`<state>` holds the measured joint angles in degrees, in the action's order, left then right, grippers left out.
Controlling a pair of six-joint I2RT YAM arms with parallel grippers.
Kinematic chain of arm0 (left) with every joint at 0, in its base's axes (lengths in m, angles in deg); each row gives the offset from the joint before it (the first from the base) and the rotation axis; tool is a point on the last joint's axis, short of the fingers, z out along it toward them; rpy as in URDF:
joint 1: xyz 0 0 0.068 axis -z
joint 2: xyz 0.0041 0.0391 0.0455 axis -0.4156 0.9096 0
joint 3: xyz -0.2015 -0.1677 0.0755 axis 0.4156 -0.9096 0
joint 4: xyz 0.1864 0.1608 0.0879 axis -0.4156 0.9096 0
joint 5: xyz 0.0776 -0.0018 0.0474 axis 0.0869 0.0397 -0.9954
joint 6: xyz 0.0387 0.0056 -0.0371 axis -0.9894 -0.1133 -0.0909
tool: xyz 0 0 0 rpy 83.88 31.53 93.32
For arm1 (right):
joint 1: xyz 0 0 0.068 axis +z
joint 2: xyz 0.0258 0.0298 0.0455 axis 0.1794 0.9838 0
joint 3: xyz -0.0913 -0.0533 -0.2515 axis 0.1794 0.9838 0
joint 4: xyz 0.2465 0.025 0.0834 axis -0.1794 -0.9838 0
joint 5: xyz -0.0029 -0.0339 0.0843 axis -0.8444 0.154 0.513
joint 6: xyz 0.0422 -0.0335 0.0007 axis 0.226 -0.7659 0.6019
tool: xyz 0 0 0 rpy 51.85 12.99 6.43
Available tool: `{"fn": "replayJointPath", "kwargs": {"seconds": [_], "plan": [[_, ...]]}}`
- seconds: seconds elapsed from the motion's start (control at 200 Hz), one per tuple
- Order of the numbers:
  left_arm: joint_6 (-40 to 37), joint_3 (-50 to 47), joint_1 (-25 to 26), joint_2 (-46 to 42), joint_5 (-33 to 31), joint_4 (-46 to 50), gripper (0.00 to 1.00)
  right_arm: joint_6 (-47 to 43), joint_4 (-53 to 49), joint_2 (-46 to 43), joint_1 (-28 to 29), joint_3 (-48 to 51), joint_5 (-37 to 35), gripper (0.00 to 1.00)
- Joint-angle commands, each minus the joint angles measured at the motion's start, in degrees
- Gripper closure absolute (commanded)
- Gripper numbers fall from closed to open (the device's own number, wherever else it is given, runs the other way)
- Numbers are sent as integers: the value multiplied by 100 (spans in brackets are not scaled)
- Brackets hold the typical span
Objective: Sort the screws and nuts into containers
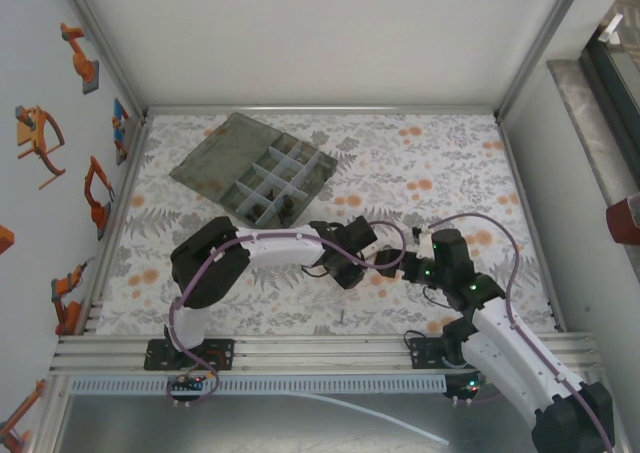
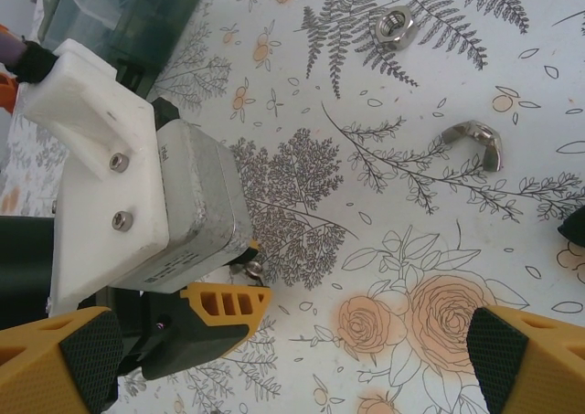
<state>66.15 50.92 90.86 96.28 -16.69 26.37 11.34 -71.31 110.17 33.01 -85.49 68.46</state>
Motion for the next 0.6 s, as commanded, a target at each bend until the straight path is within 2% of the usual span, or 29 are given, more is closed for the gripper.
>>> {"fn": "replayJointPath", "kwargs": {"seconds": [0.0, 0.295, 0.596], "plan": [[-74, -190, 14, 108, -324, -18, 74, 18, 25, -3, -13, 90, -57, 2], [-55, -266, -155, -279, -679, -471, 83, 28, 74, 25, -17, 99, -101, 2], [-114, -425, -819, -1031, -493, -780, 89, -89, 690, 743, -17, -125, -49, 1]]}}
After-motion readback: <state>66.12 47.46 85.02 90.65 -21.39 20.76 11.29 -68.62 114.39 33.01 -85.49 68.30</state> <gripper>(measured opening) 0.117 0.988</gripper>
